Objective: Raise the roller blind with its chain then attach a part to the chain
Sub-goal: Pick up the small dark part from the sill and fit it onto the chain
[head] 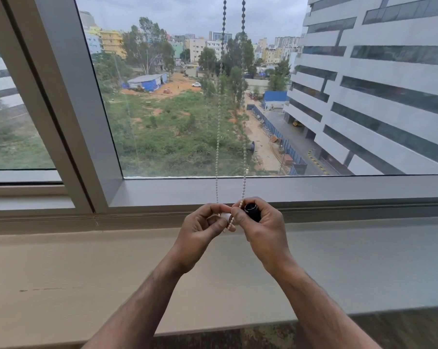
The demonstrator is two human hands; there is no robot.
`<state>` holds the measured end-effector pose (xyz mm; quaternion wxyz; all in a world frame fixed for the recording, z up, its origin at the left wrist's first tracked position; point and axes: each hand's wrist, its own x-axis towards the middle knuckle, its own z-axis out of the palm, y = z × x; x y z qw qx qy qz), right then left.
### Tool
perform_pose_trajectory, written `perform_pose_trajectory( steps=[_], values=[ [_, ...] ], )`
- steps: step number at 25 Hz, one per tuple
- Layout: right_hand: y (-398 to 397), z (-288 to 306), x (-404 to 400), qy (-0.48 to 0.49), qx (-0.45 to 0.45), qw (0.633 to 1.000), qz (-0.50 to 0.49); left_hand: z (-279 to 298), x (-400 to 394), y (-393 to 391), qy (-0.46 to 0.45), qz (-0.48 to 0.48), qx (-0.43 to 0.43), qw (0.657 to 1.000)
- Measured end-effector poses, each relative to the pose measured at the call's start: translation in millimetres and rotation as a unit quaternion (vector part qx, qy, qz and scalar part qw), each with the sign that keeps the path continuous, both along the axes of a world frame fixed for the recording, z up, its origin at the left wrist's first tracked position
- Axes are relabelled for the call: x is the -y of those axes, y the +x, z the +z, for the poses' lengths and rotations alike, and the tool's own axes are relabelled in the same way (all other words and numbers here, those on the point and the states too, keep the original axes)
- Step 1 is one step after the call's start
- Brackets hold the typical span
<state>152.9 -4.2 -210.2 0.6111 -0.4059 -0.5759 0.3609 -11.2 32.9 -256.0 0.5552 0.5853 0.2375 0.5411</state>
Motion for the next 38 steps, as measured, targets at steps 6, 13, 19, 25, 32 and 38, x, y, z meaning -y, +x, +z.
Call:
perform_pose_trajectory(
  steps=[6,13,19,25,32,38],
  values=[
    [6,-5,-5,-0.029,-0.004,0.999,-0.015,-3,-1,-2,-0.009,-0.026,-0.034,0.999],
    [6,-8,-6,-0.06,-0.003,0.998,-0.019,-5,-2,0,-0.003,-0.026,-0.085,0.996],
    [11,-40,12,-0.139,-0.022,0.99,-0.002,-1,-3,-3,0.016,-0.009,-0.097,0.995],
    [13,-56,29,-0.107,0.065,0.991,-0.056,-4,-7,-6,0.021,-0.015,-0.09,0.996],
    [8,-52,31,-0.05,0.081,0.991,-0.098,-6,-7,-8,0.021,-0.026,-0.093,0.995],
    [6,-52,33,-0.026,0.099,0.99,-0.101,-6,-6,-12,0.028,-0.023,-0.098,0.995]
  ],
)
